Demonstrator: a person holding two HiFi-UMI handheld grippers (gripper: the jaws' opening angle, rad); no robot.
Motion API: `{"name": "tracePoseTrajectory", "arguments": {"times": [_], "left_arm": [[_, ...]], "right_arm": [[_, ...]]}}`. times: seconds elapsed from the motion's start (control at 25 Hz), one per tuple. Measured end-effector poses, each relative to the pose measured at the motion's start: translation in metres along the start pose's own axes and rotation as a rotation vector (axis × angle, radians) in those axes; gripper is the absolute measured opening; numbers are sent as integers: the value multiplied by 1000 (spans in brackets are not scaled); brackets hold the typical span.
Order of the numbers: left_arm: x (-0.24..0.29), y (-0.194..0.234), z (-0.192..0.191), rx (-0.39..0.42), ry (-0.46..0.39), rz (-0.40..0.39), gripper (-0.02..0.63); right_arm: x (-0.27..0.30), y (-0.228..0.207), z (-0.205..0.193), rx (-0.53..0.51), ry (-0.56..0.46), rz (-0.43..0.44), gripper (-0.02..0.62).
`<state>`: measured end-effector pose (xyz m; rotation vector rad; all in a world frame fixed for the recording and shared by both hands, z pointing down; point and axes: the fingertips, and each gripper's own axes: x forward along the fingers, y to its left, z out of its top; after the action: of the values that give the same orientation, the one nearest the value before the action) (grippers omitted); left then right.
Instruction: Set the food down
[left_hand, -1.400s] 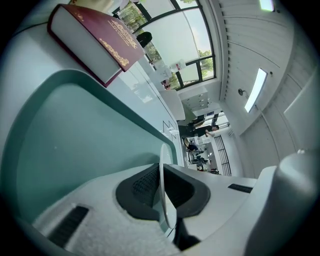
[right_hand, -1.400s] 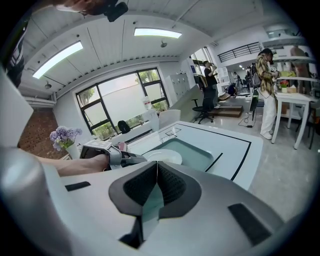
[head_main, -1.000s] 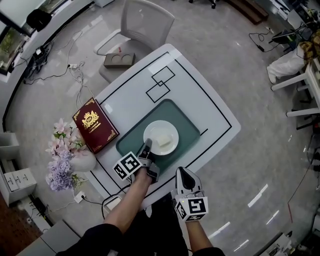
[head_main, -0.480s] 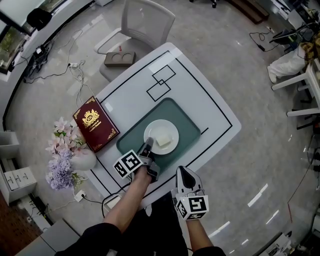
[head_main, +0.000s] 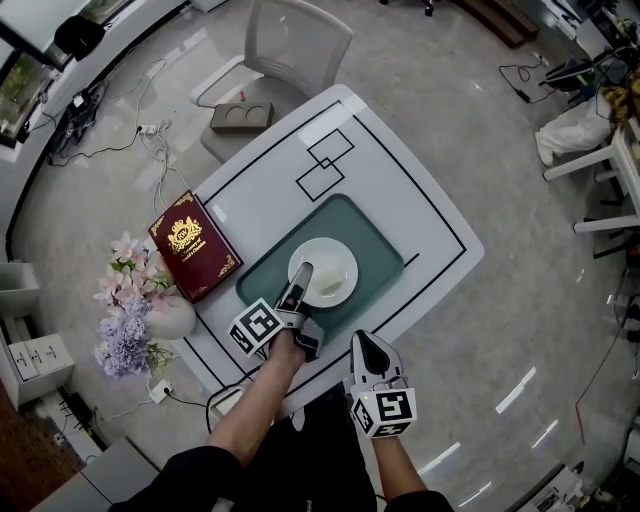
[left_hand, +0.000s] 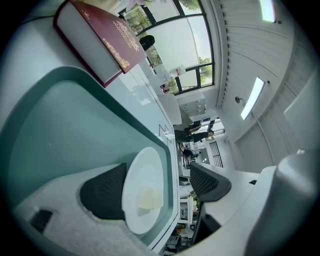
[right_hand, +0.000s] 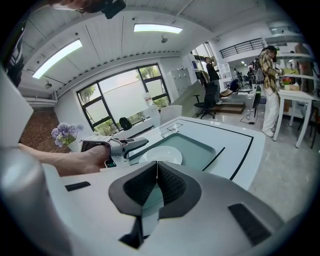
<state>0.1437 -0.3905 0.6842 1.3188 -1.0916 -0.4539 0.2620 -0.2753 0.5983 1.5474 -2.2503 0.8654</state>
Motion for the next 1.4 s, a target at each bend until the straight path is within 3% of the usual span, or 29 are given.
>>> {"name": "tracePoseTrajectory", "arguments": {"times": [0.16,0.28,0.56,0.88,1.04,1.4], "left_arm": [[-3,-2,7,3,-29,-1,424],[-4,-2,11,115,-20,49,458],[-4,-2,-1,341,106,105,493],[-19,2,4,339,96,108,499],[-33,-9,6,370,104,65,499],[-79,-53,-5,456,176,-143,495]], "right_arm": [[0,4,-1,-5,1,1,9],[1,6,0,-6,1,2,9],[0,14,-2,-8,0,7,9],[-3,25,-3,-16,-1,11,11],[-5,37,-1,-26,-12,15,9],[-21,74,1,-38,-61,-6,9]]}}
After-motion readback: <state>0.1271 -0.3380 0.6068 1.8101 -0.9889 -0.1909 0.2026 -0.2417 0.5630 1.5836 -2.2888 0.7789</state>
